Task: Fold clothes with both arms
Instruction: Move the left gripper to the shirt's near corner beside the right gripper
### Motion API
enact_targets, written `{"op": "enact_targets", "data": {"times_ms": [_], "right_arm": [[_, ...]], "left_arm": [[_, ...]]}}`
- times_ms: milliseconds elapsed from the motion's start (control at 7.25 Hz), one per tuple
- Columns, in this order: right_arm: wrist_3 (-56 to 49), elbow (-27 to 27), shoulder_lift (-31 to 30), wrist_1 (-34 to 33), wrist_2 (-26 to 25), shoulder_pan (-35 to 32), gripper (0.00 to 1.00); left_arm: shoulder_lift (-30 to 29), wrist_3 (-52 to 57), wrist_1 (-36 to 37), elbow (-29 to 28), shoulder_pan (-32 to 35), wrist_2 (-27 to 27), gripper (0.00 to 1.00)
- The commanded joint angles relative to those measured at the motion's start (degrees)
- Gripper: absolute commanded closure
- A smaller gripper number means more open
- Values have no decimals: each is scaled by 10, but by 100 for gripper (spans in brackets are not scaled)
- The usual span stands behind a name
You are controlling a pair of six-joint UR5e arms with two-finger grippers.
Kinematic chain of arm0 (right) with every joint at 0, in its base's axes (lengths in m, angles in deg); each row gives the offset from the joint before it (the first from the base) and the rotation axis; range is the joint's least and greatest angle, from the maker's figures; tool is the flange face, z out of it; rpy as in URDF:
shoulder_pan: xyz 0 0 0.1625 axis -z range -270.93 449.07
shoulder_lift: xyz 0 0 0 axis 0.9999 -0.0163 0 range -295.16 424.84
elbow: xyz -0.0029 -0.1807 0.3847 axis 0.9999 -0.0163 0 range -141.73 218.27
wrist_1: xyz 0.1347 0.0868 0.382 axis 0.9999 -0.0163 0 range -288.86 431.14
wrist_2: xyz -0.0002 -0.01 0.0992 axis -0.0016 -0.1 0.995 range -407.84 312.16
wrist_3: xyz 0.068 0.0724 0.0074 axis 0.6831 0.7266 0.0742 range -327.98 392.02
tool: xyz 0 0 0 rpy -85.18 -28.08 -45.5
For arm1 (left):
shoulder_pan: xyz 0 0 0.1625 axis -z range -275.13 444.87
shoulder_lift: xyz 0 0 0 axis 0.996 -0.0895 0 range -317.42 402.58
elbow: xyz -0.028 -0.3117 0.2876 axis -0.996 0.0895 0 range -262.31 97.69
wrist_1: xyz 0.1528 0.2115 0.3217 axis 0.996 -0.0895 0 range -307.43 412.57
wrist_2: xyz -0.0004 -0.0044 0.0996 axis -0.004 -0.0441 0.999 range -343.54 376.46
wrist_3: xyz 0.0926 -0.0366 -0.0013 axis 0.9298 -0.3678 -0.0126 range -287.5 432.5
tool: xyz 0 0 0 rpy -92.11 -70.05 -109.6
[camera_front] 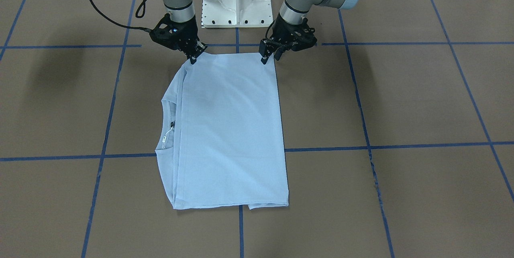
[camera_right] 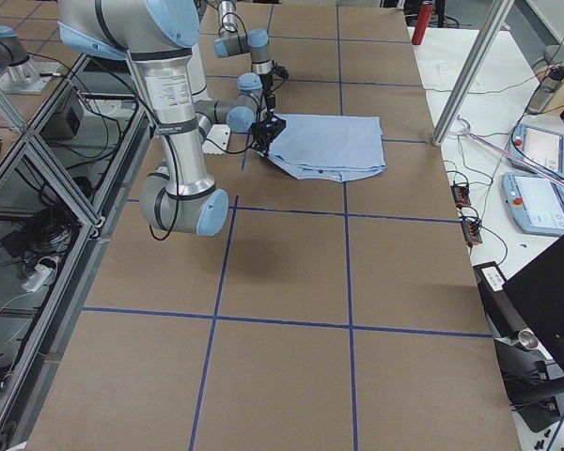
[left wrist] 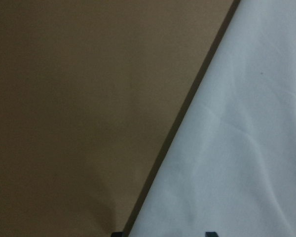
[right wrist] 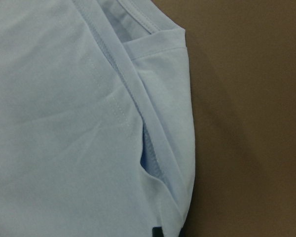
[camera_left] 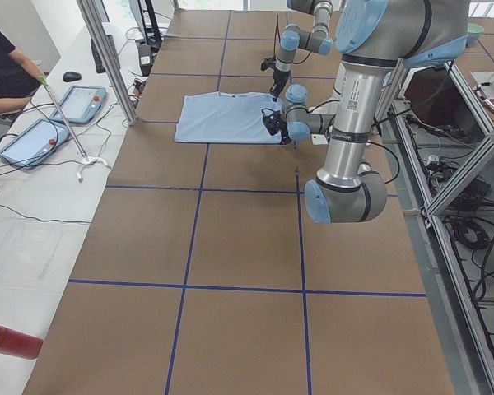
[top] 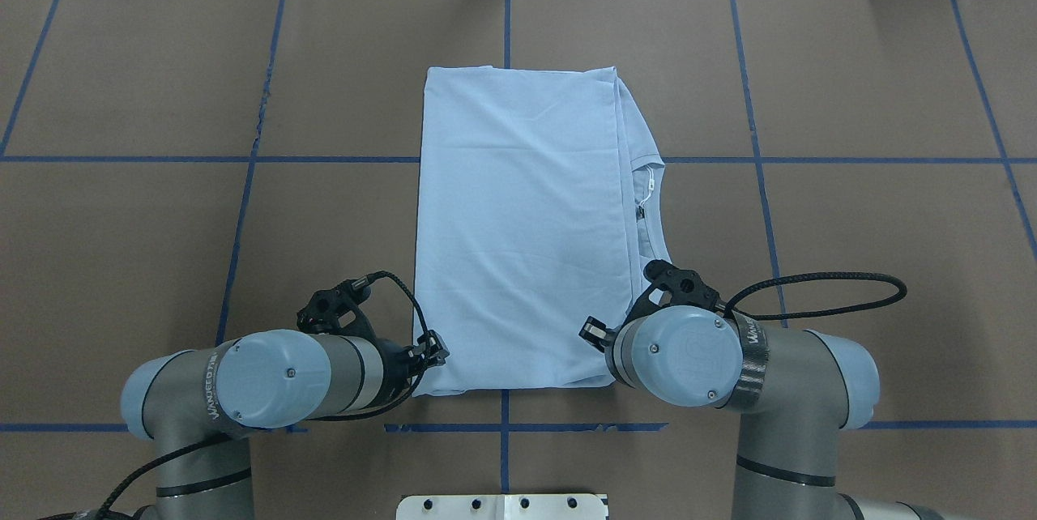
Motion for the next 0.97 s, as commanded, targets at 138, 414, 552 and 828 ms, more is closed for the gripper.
{"op": "enact_targets", "data": {"times_ms": [138, 414, 552, 828], "right_arm": [[0, 0, 0, 0, 0, 0, 100], [1, 4, 0, 0, -1, 0, 100], [1, 4, 0, 0, -1, 0, 100], [1, 4, 0, 0, -1, 0, 100]], "left_arm": [[1, -9, 17, 3, -13, -1, 36], [0, -10, 30, 4, -16, -1, 37], [0, -10, 30, 4, -17, -1, 42], [0, -29, 30, 4, -21, -2, 100]]}}
